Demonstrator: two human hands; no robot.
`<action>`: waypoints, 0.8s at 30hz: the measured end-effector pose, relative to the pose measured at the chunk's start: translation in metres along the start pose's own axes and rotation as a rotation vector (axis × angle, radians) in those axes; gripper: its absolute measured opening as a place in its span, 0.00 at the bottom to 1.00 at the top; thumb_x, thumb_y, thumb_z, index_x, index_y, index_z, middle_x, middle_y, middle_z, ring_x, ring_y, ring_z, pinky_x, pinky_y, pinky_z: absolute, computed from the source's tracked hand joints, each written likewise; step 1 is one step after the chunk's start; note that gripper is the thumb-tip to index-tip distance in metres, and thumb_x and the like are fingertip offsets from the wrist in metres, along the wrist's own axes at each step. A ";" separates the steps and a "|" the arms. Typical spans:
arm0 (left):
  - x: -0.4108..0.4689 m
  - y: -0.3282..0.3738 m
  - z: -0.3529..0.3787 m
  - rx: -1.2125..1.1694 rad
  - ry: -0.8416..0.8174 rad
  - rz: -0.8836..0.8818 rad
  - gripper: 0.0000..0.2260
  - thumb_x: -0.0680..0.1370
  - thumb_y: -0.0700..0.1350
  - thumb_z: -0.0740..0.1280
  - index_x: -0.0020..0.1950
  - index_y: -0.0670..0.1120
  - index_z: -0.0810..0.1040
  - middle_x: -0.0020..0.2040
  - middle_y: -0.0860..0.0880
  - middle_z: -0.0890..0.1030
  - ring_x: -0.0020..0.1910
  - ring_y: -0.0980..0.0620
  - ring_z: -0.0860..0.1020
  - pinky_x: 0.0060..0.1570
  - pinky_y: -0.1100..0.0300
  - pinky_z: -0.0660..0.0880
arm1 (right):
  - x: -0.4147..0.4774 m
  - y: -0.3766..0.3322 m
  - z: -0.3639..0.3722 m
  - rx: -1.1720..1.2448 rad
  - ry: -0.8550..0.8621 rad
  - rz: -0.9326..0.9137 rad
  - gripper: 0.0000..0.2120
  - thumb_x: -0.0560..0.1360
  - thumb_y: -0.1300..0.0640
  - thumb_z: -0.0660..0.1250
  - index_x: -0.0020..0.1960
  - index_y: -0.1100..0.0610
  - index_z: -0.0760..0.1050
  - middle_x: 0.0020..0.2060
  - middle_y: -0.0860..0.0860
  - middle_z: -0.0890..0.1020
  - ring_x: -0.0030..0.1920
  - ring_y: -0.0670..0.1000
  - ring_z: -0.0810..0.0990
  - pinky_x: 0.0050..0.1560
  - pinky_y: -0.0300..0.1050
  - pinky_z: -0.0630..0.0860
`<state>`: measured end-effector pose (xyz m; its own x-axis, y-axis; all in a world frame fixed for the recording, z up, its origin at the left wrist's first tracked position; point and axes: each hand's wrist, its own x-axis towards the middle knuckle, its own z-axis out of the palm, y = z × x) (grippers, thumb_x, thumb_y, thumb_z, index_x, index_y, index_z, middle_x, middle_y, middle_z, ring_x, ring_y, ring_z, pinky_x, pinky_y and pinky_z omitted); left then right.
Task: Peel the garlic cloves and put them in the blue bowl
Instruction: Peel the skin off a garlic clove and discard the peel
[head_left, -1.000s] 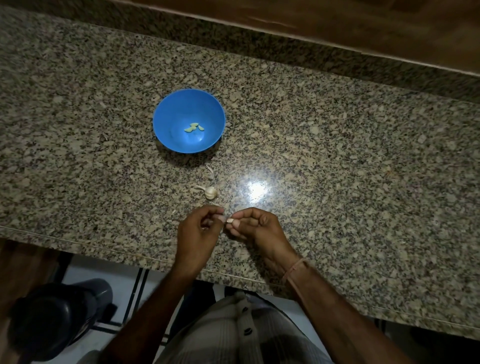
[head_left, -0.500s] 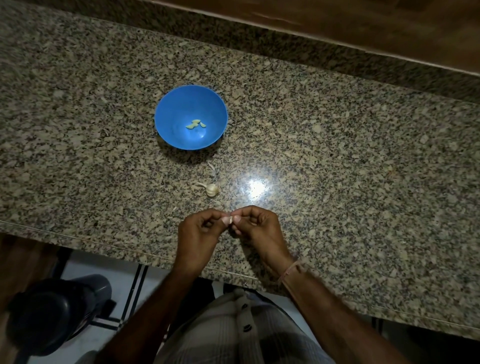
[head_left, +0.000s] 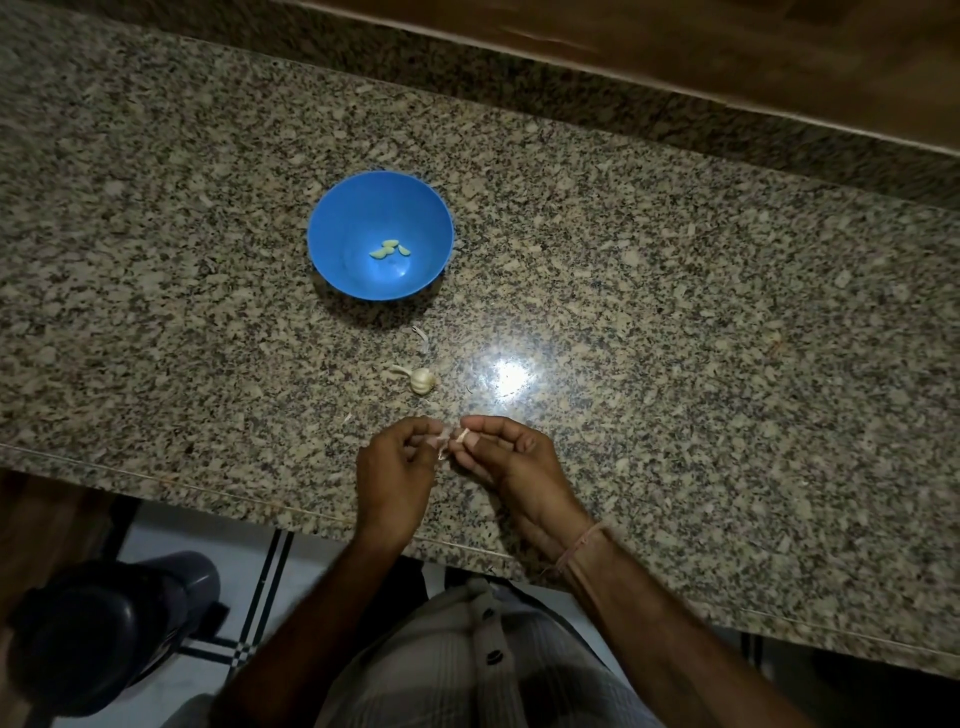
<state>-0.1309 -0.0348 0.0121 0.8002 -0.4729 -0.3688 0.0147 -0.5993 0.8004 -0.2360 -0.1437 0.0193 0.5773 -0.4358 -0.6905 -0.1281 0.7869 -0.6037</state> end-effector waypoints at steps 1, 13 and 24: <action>0.000 0.000 -0.001 -0.029 -0.003 0.001 0.08 0.80 0.39 0.71 0.54 0.51 0.85 0.44 0.56 0.86 0.43 0.57 0.84 0.44 0.59 0.82 | 0.000 -0.001 0.000 0.015 0.002 0.007 0.08 0.79 0.71 0.69 0.57 0.65 0.82 0.47 0.61 0.88 0.49 0.54 0.88 0.58 0.46 0.84; -0.008 0.008 -0.007 0.012 -0.040 0.213 0.03 0.78 0.43 0.74 0.50 0.50 0.87 0.46 0.58 0.84 0.44 0.57 0.83 0.44 0.51 0.82 | 0.001 -0.002 0.000 0.027 -0.005 0.015 0.08 0.78 0.70 0.70 0.55 0.62 0.84 0.50 0.62 0.87 0.48 0.53 0.87 0.58 0.45 0.84; -0.005 0.009 -0.005 0.132 -0.030 0.249 0.03 0.80 0.42 0.70 0.49 0.49 0.82 0.46 0.55 0.81 0.43 0.60 0.79 0.40 0.58 0.76 | -0.002 0.001 0.004 -0.057 -0.029 -0.044 0.12 0.79 0.70 0.70 0.62 0.67 0.81 0.54 0.66 0.86 0.58 0.64 0.84 0.68 0.59 0.77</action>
<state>-0.1320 -0.0345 0.0233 0.7510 -0.6342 -0.1838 -0.2599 -0.5398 0.8007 -0.2345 -0.1406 0.0219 0.6064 -0.4558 -0.6515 -0.1477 0.7405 -0.6556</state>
